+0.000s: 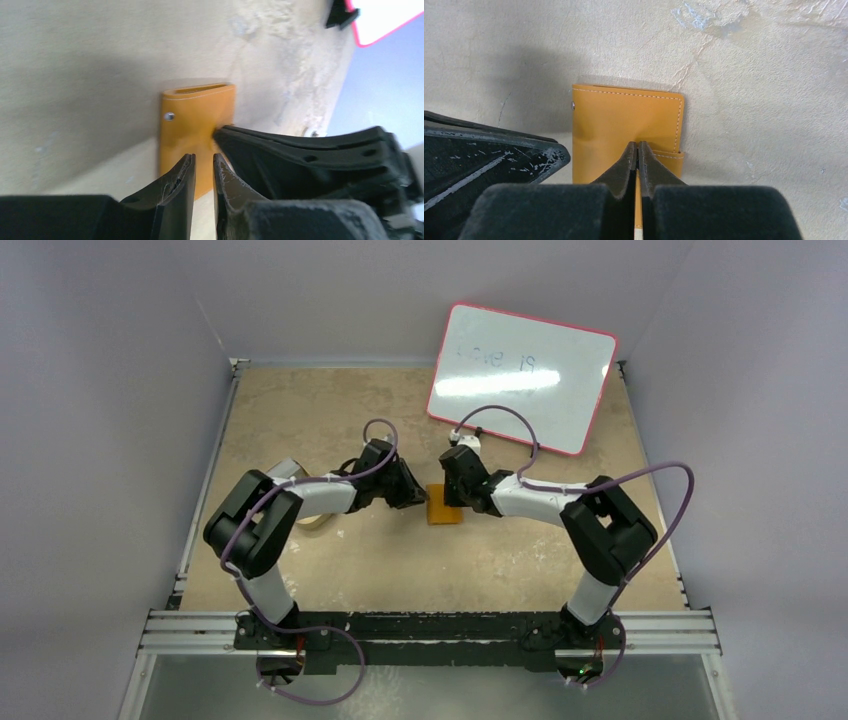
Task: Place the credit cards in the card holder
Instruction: Open the card holder at the center of the board.
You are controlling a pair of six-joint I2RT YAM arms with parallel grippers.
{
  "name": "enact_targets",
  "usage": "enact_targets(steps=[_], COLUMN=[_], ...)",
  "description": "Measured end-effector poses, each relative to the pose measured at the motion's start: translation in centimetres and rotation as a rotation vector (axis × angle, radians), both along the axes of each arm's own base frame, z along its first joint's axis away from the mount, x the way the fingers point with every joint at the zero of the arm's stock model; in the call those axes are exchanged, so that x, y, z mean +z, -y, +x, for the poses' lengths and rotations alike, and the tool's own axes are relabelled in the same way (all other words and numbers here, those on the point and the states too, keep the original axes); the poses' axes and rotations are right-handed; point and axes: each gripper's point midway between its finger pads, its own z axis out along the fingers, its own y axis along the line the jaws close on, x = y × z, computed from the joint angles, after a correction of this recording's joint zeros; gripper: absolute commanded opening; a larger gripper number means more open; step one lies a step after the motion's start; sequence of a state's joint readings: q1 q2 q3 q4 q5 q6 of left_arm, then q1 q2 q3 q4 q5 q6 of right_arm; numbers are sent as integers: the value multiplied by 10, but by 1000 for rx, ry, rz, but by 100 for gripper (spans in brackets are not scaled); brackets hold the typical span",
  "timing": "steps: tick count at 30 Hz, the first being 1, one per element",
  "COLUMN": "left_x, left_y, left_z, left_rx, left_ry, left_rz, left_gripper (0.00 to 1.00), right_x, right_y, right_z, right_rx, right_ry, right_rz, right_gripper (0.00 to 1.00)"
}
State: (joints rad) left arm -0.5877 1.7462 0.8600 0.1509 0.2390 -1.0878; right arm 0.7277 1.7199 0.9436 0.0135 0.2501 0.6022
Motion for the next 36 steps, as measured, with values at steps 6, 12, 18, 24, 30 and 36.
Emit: enact_targets(steps=[6,12,18,24,30,36], left_x=[7,-18,-21,-23,-22,-24], left_y=[23,30,31,30,31,29], left_z=[6,8,12,11,11,9], left_rx=[-11,-20,-28,-29,-28,-7], left_ry=[39,-1,3,3,6,7], left_rz=[-87,-67,-9,5,0,-23], left_gripper=[18,18,17,17,17,16], right_x=[1,4,7,5,12,19], right_y=[2,9,24,37,32,22], right_z=[-3,-15,-21,-27,-26,-22], right_rx=[8,40,36,21,74,61], right_ry=[8,4,4,-12,13,0], right_rz=[14,14,-1,-39,-32,5], right_gripper=[0,0,0,3,37,46])
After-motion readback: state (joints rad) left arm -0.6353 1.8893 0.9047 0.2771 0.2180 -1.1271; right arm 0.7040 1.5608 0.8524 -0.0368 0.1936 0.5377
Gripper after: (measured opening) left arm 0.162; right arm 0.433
